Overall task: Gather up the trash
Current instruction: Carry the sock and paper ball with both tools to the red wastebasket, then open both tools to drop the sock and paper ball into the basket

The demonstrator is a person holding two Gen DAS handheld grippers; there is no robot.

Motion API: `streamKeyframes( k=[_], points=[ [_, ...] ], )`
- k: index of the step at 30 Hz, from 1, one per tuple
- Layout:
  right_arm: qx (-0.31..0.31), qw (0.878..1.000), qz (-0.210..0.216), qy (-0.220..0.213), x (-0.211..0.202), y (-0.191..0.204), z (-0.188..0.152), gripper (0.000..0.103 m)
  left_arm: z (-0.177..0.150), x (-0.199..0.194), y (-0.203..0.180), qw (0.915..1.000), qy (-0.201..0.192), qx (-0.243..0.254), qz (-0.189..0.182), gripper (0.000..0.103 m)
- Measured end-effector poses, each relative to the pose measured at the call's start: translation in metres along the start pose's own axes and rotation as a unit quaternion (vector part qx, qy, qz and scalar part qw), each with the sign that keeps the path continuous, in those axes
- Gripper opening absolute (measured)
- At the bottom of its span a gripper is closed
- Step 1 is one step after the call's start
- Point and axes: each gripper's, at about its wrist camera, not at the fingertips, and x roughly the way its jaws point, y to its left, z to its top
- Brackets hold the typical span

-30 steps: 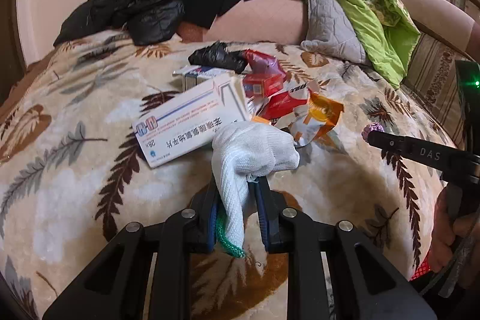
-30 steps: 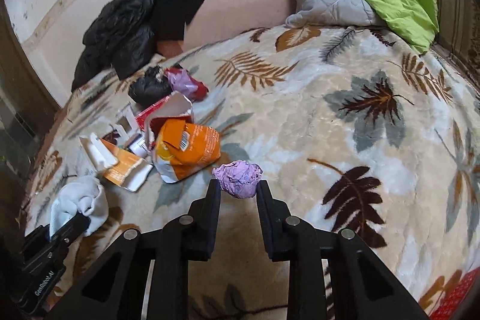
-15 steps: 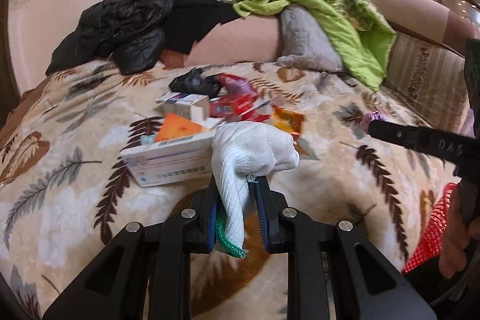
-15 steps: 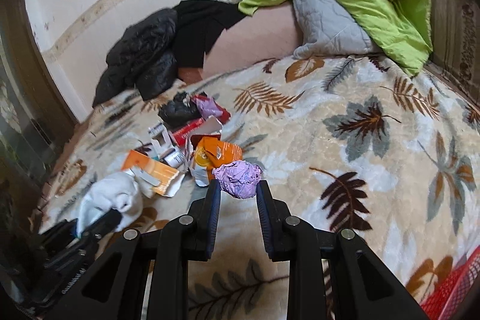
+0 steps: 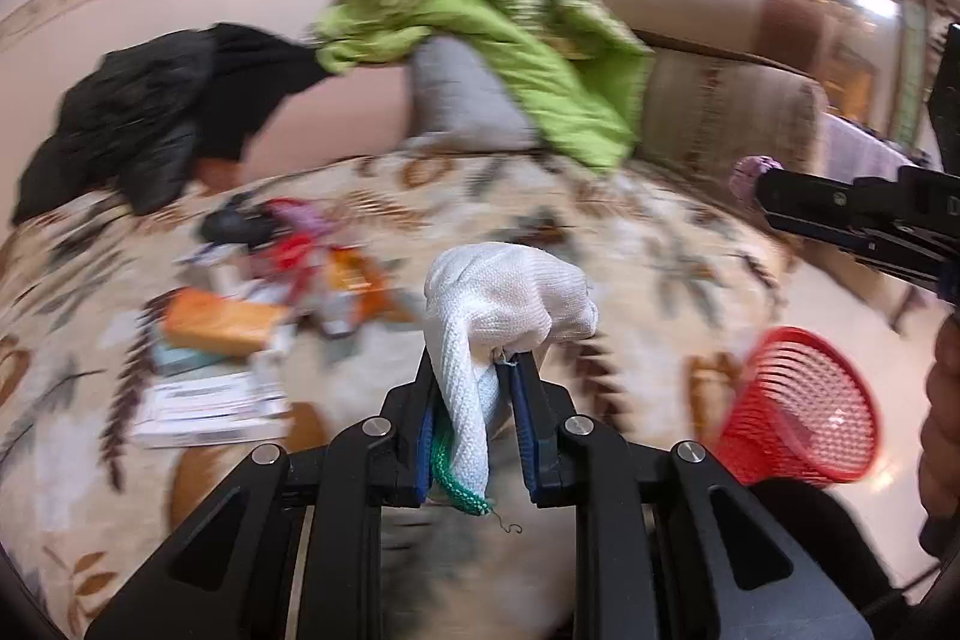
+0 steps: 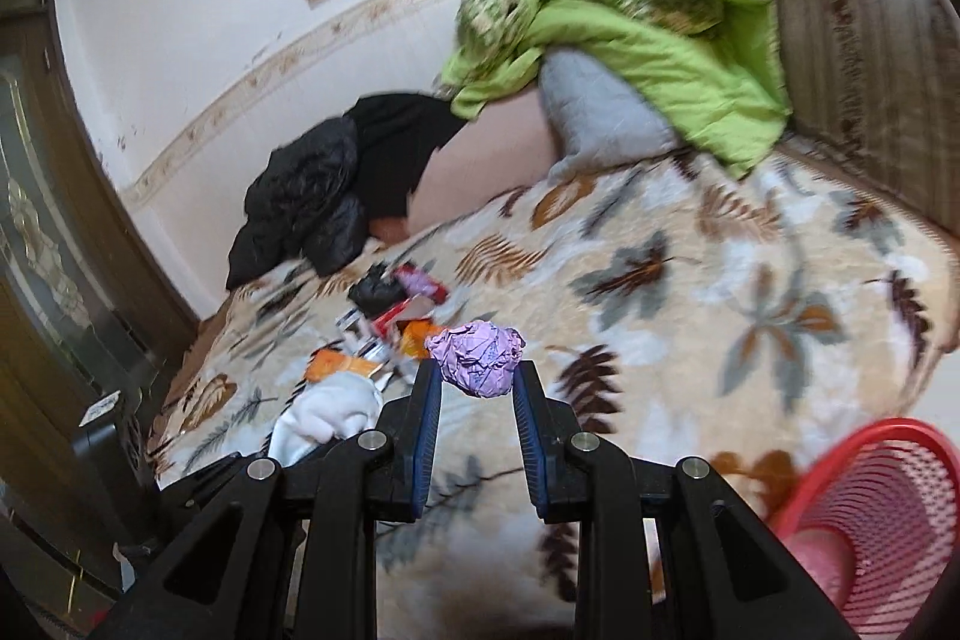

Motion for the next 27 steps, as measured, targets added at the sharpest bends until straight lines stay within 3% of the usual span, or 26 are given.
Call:
streamKeyframes(
  k=[7, 12, 19, 20, 21, 22, 23, 27],
  points=[
    [0.06, 0.995, -0.082, -0.009, -0.066, -0.089, -0.001, 0.026, 0.017, 0.005, -0.089, 0.9931, 0.016, 0.058, -0.101, 0.021],
    [0.108, 0.986, -0.128, 0.002, -0.091, -0.15, -0.015, 0.026, 0.023, 0.037, -0.155, 0.9795, 0.061, 0.09, -0.169, 0.021],
    [0.156, 0.975, -0.16, 0.019, -0.098, -0.203, -0.035, 0.029, 0.021, 0.067, -0.224, 0.9618, 0.11, 0.122, -0.219, 0.022],
    [0.158, 0.974, -0.162, 0.023, -0.097, -0.209, -0.038, 0.041, 0.02, 0.072, -0.231, 0.9604, 0.12, 0.123, -0.22, 0.028],
    [0.162, 0.973, -0.164, 0.027, -0.097, -0.216, -0.043, 0.058, 0.019, 0.076, -0.235, 0.9594, 0.129, 0.121, -0.22, 0.041],
    [0.168, 0.971, -0.167, 0.028, -0.097, -0.222, -0.046, 0.065, 0.019, 0.079, -0.24, 0.959, 0.133, 0.118, -0.221, 0.047],
    [0.173, 0.97, -0.168, 0.022, -0.1, -0.228, -0.05, 0.068, 0.02, 0.08, -0.241, 0.9589, 0.134, 0.114, -0.222, 0.052],
    [0.176, 0.969, -0.173, 0.015, -0.104, -0.24, -0.052, 0.068, 0.024, 0.083, -0.243, 0.9589, 0.139, 0.108, -0.223, 0.053]
  ],
)
